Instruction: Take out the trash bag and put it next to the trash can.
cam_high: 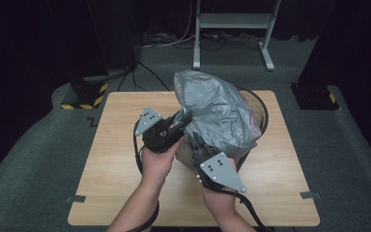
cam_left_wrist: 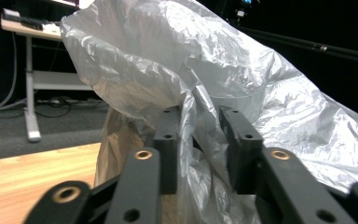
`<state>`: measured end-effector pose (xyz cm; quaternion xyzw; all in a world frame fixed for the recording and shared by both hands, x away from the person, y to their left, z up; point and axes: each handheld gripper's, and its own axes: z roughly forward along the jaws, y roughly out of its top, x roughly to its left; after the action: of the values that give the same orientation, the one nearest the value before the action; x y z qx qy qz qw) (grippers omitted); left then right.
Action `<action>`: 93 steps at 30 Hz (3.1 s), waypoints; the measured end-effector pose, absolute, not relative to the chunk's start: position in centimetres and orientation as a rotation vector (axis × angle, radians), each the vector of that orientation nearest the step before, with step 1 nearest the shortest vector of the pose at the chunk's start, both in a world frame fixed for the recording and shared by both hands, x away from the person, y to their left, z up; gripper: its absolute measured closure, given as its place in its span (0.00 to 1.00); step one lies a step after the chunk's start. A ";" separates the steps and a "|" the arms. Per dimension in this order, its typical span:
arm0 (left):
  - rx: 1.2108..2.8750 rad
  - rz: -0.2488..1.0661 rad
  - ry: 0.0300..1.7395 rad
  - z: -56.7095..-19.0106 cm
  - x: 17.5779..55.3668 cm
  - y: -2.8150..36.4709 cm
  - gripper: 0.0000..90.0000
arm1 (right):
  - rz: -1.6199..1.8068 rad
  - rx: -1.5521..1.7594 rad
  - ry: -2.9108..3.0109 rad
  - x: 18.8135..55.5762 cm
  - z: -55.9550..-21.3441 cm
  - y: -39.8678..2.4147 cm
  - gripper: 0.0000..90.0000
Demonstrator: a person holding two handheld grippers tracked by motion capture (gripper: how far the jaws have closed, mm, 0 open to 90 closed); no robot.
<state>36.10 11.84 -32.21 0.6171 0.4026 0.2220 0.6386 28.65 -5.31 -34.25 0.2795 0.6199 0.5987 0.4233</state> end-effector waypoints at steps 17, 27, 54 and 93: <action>1.406 0.601 0.874 -31.9 35.4 11.1 0.98 | 1.432 0.767 1.505 28.6 -30.3 -12.0 0.73; 1.394 0.616 0.865 -31.7 35.3 11.1 0.97 | 1.376 0.836 1.480 29.0 -29.7 -16.8 0.67; 1.343 0.650 0.764 -29.4 34.3 10.3 0.99 | 1.172 1.129 1.557 30.5 -38.3 -24.3 0.44; 1.236 0.740 0.586 -24.3 33.7 8.6 0.99 | 0.961 1.507 1.921 35.5 -51.8 -26.0 0.15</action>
<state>33.75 8.57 -24.27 0.5574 0.2645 0.3336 0.7128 35.54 -26.01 -51.79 0.5552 0.7077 0.3541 0.2561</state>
